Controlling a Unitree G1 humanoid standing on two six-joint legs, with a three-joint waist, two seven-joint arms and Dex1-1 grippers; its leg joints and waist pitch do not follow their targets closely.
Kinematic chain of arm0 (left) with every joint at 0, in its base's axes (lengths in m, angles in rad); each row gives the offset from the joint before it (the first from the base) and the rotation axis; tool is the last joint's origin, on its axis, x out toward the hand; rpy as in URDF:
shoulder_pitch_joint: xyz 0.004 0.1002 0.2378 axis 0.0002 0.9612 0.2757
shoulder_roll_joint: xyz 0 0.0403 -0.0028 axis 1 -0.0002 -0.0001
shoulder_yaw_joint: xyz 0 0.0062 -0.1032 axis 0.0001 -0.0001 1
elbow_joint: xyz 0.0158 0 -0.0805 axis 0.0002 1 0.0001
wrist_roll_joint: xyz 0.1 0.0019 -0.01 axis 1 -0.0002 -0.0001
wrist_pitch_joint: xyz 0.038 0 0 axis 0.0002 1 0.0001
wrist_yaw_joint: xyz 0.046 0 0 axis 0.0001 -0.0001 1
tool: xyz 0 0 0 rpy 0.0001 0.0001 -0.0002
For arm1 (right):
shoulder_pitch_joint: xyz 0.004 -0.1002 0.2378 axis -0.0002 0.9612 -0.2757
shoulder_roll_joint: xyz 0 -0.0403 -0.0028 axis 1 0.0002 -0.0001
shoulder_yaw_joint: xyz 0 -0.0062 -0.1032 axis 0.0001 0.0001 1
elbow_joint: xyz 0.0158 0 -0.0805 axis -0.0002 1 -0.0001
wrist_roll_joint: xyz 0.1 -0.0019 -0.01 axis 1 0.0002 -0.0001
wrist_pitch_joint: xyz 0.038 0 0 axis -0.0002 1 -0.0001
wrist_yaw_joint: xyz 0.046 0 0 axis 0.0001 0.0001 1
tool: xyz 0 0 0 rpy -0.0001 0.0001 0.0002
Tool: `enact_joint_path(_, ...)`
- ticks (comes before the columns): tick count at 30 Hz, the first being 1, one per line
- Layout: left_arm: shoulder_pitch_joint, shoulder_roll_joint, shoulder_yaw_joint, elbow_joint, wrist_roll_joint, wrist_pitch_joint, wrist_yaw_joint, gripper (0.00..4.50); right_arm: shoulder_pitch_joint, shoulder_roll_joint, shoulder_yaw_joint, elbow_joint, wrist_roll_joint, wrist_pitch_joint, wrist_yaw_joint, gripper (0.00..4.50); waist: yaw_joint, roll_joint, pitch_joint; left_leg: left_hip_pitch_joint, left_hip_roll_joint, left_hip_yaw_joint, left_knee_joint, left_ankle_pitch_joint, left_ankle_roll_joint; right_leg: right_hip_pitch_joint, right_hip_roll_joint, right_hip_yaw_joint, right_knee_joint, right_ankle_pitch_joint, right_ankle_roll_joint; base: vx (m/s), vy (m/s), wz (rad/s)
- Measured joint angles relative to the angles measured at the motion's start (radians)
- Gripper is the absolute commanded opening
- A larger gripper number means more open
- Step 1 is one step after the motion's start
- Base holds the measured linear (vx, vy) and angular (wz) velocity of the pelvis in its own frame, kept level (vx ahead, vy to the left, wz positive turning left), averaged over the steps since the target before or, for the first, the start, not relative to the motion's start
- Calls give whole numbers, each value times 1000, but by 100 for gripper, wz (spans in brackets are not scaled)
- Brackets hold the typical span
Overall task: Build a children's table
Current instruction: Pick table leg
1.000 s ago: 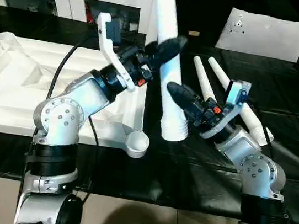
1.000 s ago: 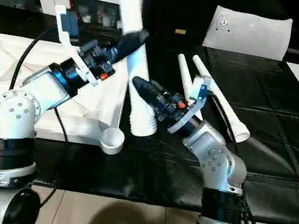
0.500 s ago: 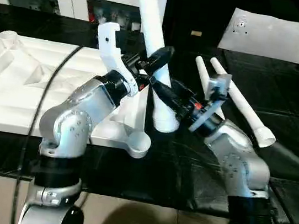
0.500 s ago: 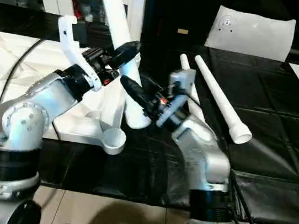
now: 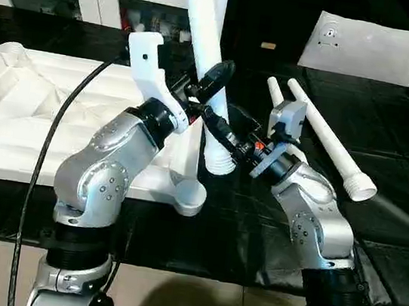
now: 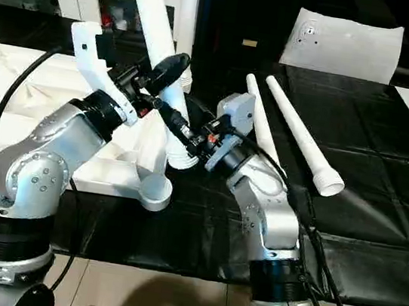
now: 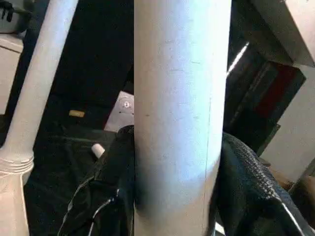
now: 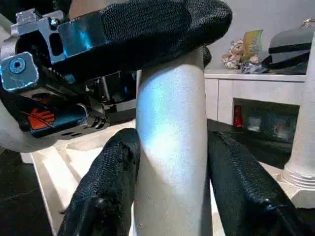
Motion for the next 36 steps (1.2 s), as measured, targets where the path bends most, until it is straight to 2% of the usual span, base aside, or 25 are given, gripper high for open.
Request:
enact_joint_path(4,10,-23,15,-2,-16,-8,8,185,0,-3,4,3,-10,-19,0,180,0,0,0,0,0,0,0,0,0,0,0,0,0,0,0,0,0,0)
enact_joint_path(8,10,-47,66,4,-77,17,28,185,0,-3,9,3,-18,-33,-13,180,0,0,0,0,0,0,0,0,0,0,0,0,0,0,0,0,0,0)
enact_joint_path(9,8,-46,75,14,-90,21,28,185,0,-1,10,3,-17,-27,-16,215,0,-1,0,0,0,0,0,0,1,0,0,0,0,0,0,0,0,0)
enact_joint_path(10,8,-46,81,19,-96,22,29,185,0,1,10,4,-17,-26,-20,215,0,0,0,0,0,0,0,1,1,0,0,0,0,0,0,0,0,0)
enact_joint_path(12,-8,-26,89,51,-97,22,25,185,-4,3,7,12,-11,-6,-29,255,0,-1,0,0,0,0,0,1,1,0,0,0,0,1,1,0,0,0)
enact_joint_path(15,-29,4,90,79,-82,16,20,185,-4,6,7,17,2,11,-29,264,0,-1,0,0,0,0,0,1,2,0,0,0,0,1,1,0,0,0)
enact_joint_path(16,-30,16,90,82,-80,14,19,185,-4,6,7,16,6,14,-25,289,0,0,0,0,0,0,0,1,2,0,0,0,0,1,1,0,0,0)
enact_joint_path(17,-32,24,93,88,-76,12,17,185,-4,4,6,16,12,20,-21,289,0,-1,0,0,0,0,0,1,2,0,0,0,0,1,1,0,0,0)
enact_joint_path(20,-38,68,91,115,-75,12,-27,185,-7,1,-9,12,54,72,-15,308,0,-1,0,0,0,0,0,1,2,0,0,0,0,1,1,0,0,0)
enact_joint_path(22,-52,100,91,138,-77,12,-71,185,-17,-8,-24,9,86,119,-11,336,1,0,0,1,0,0,0,1,2,0,0,0,0,1,1,0,0,0)
enact_joint_path(26,-69,169,84,171,-109,29,-199,185,-53,-58,-51,-8,151,230,20,336,3,0,0,1,-1,0,0,2,2,0,-1,0,0,2,1,0,0,0)
enact_joint_path(28,-69,219,57,191,-116,43,-292,185,-70,-104,-58,-10,187,297,69,336,3,-3,0,1,0,1,0,2,2,0,-1,0,0,2,1,0,0,0)
enact_joint_path(31,-69,274,19,211,-137,51,-434,185,-81,-170,-51,-9,207,360,156,336,5,-3,0,0,0,1,0,2,2,0,-1,0,0,2,1,0,0,0)
enact_joint_path(36,-88,323,-28,221,-178,51,-647,185,-84,-237,7,-9,237,413,303,341,6,-4,0,1,0,2,0,3,3,0,-1,0,2,2,1,0,0,0)
